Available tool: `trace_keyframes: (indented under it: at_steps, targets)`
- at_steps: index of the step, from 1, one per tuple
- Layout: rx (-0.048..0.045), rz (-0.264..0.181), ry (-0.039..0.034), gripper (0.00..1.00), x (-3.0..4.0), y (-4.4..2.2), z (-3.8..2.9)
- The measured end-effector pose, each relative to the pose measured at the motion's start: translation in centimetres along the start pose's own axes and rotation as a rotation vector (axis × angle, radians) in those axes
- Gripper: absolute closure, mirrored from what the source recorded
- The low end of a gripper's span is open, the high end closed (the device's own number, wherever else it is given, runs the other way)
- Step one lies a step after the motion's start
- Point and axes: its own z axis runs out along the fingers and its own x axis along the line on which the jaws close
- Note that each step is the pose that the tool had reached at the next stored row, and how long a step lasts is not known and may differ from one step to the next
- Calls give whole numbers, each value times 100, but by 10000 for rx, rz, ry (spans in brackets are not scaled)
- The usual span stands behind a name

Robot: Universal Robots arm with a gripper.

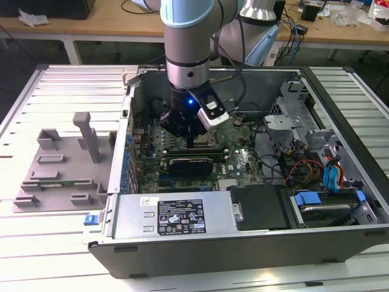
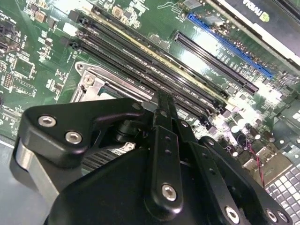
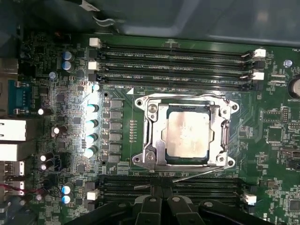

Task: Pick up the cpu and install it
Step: 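Install the second cpu locking lever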

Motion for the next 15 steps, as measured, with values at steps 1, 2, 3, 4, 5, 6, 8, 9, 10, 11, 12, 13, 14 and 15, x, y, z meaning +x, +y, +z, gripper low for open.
trace_keyframes:
  at_steps: [1,2,3,4,5,6,8,9,10,11,12,13,14,15]
  targets:
    - [-5,1,0,89,0,-2,0]
    - [-87,4,-4,89,4,-15,1]
    - [-179,11,-8,89,5,-27,1]
    - [-306,19,-13,89,6,-44,1]
    - [-476,28,-21,89,6,-68,3]
    - [-541,31,-24,89,7,-79,4]
    - [-845,51,-36,89,11,-131,14]
    - [-1047,62,-45,89,15,-149,21]
    - [-1188,69,-51,89,19,-163,27]
    - [-1266,74,-54,89,24,-174,32]
    - [-1317,77,-57,89,28,-184,38]
    - [-1365,79,-59,89,32,-194,44]
    - [-1412,83,-61,89,37,-204,51]
    - [-1463,86,-63,89,43,-215,58]
